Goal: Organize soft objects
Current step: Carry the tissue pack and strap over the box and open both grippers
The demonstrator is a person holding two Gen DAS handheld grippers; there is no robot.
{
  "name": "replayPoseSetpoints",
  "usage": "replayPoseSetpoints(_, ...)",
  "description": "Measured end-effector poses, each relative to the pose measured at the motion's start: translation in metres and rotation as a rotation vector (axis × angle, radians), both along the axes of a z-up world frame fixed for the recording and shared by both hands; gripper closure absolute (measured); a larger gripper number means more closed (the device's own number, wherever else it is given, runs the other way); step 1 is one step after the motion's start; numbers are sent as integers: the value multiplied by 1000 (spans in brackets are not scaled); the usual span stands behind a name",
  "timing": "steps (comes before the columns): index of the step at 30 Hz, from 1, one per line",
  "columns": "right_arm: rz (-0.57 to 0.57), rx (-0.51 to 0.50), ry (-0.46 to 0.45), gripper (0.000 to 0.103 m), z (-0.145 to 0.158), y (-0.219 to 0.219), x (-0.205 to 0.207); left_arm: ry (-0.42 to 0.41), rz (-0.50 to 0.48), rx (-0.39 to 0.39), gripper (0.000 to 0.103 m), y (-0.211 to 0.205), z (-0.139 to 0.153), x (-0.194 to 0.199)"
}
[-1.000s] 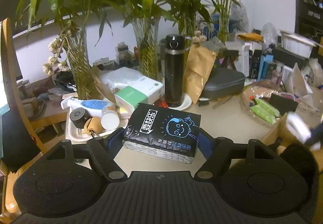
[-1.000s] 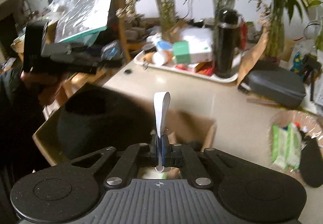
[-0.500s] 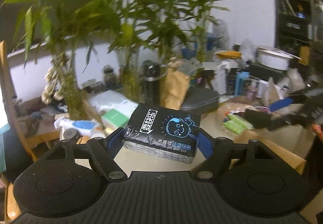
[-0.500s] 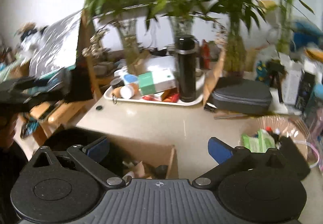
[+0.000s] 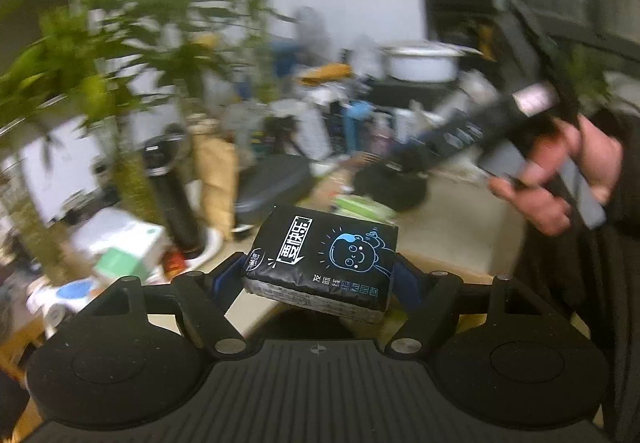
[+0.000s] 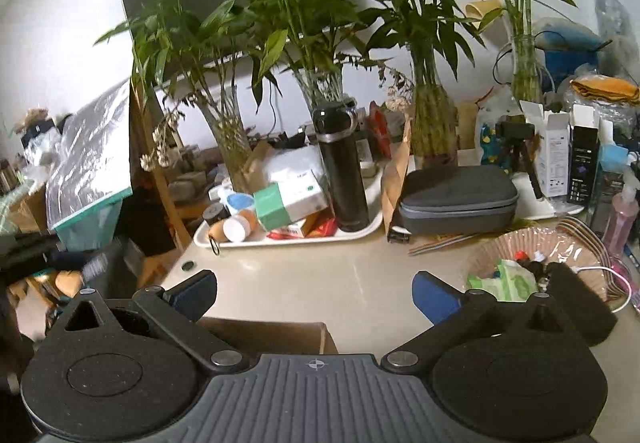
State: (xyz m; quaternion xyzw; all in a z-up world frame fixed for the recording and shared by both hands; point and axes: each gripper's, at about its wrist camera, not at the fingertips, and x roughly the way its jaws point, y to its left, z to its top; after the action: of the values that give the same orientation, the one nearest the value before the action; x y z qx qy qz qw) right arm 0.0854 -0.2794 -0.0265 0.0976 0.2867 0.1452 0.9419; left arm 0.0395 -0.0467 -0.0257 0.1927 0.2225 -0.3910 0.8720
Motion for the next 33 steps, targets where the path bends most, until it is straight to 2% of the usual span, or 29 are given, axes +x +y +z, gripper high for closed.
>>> replayPoseSetpoints(3, -5, 0, 4, 0, 0, -2, 1, 12, -88, 36, 25, -15, -10, -6)
replayPoseSetpoints(5, -7, -10, 4, 0, -1, -1, 1, 13, -94, 52, 21, -18, -16, -9)
replayPoseSetpoints(12, 13, -51, 6, 0, -2, 4, -1, 39, 61, 77, 21, -16, -24, -6)
replayPoseSetpoints(20, 44, -102, 9, 0, -4, 15, -2, 94, 210, 66, 21, -4, -16, -5)
replayPoseSetpoints(27, 61, -154, 11, 0, -7, 22, -4, 108, 338, 68, 21, 5, -10, -11)
replayPoseSetpoints(33, 75, -160, 9, 0, -7, 25, -12, 116, 433, 66, 21, 16, -9, -18)
